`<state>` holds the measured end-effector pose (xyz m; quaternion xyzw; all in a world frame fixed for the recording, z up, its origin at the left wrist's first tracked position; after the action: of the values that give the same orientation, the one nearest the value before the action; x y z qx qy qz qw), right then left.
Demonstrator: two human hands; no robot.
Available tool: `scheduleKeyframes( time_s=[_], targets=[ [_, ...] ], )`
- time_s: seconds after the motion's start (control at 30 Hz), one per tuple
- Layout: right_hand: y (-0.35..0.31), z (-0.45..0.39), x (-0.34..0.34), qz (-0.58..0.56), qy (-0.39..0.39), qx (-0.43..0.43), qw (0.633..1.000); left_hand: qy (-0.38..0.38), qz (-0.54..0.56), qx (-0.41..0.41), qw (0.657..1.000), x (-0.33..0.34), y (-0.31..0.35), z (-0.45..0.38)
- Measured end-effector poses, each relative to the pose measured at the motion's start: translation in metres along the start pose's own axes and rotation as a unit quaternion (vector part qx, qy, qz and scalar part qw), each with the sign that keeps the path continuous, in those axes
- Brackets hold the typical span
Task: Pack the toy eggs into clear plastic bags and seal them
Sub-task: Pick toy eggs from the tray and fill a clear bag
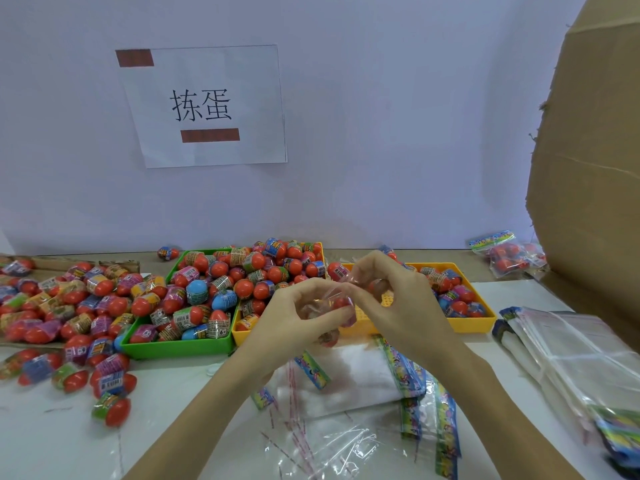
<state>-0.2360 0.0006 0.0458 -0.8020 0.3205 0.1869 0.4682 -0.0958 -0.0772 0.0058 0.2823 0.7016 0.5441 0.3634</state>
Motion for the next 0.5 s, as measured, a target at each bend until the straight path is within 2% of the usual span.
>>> scheduleKeyframes(
  time_s=[0.2, 0.37, 0.5],
  targets=[
    [0.0007, 0.0013, -0.0013, 0.064, 0.001, 0.014, 0.998, 0.015, -0.034, 0.015, 0.999, 0.0022, -0.0015, -0.0016],
    [-0.0028, 0.0019, -0.0067, 0.033, 0.036, 0.003, 0.999, 0.029, -0.019, 0.021, 0.999, 0.0024, -0.0048, -0.0033],
    [-0.0024, 0.0001, -0.0031, 0.028, 0.001, 0.007, 1.0, 0.075, 0.014, 0.017, 0.997, -0.0038, -0.0082, -0.0018]
  ],
)
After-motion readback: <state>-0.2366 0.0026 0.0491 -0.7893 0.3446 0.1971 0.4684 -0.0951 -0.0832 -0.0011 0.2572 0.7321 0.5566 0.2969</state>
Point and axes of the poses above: each hand's wrist, its own z-axis away from the middle knuckle, its own x-axis out of the palm, y = z × x, the point moved 7 cm from there along -z, towards the middle knuckle, and after that the axes turned 12 degrees about -y, right-handed, at the moved point
